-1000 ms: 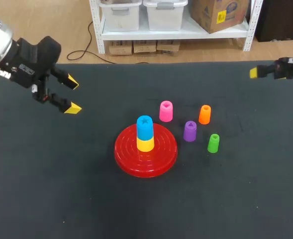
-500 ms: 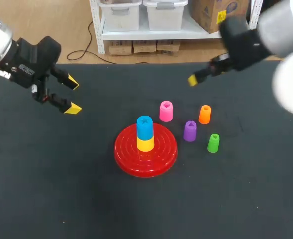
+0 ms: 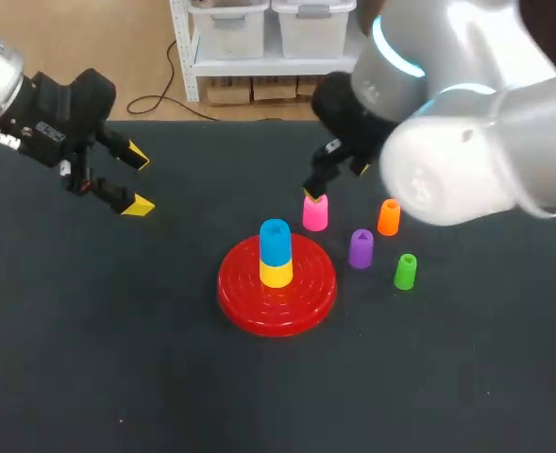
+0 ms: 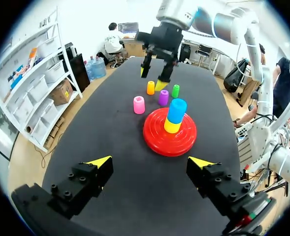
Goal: Pick up and stack the cylinders on the red base in this order: pink,purple,orange,green
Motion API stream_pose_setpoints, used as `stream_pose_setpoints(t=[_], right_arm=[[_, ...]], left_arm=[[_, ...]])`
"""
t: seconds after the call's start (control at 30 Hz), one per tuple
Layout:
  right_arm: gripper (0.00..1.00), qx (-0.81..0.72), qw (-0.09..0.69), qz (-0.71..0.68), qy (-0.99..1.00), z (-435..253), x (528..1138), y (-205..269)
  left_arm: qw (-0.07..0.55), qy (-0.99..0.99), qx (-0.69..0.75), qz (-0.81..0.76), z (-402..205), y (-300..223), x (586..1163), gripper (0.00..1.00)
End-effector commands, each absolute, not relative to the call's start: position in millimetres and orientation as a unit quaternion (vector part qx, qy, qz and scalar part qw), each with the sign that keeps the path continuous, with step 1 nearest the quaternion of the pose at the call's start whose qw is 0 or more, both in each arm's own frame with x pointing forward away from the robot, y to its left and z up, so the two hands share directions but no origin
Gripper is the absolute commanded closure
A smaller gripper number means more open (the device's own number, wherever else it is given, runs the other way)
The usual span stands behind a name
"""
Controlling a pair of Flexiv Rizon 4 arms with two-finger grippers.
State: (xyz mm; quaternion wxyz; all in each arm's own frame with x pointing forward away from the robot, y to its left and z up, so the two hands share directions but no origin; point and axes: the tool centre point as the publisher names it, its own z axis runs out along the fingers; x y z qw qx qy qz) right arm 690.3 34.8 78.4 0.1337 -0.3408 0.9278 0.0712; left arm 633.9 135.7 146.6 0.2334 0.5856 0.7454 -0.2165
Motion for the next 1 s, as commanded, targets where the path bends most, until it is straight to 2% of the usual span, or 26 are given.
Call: stream_pose_setpoints(t=[0.03, 0.63, 1.0], right_arm=[[0.00, -0.335, 0.131, 0.041, 0.932, 58, 697, 41], [0.00, -0.334, 0.130, 0.032, 0.933, 51, 701, 40], [0.00, -0.291, 0.062, -0.012, 0.955, 43, 718, 58]], left_arm=[[0.232, 0.746, 0.586, -0.216, 147, 136, 634, 0.00], [0.232, 0.746, 0.586, -0.216, 147, 136, 634, 0.00], [0.232, 0.746, 0.586, -0.216, 147, 136, 634, 0.00]])
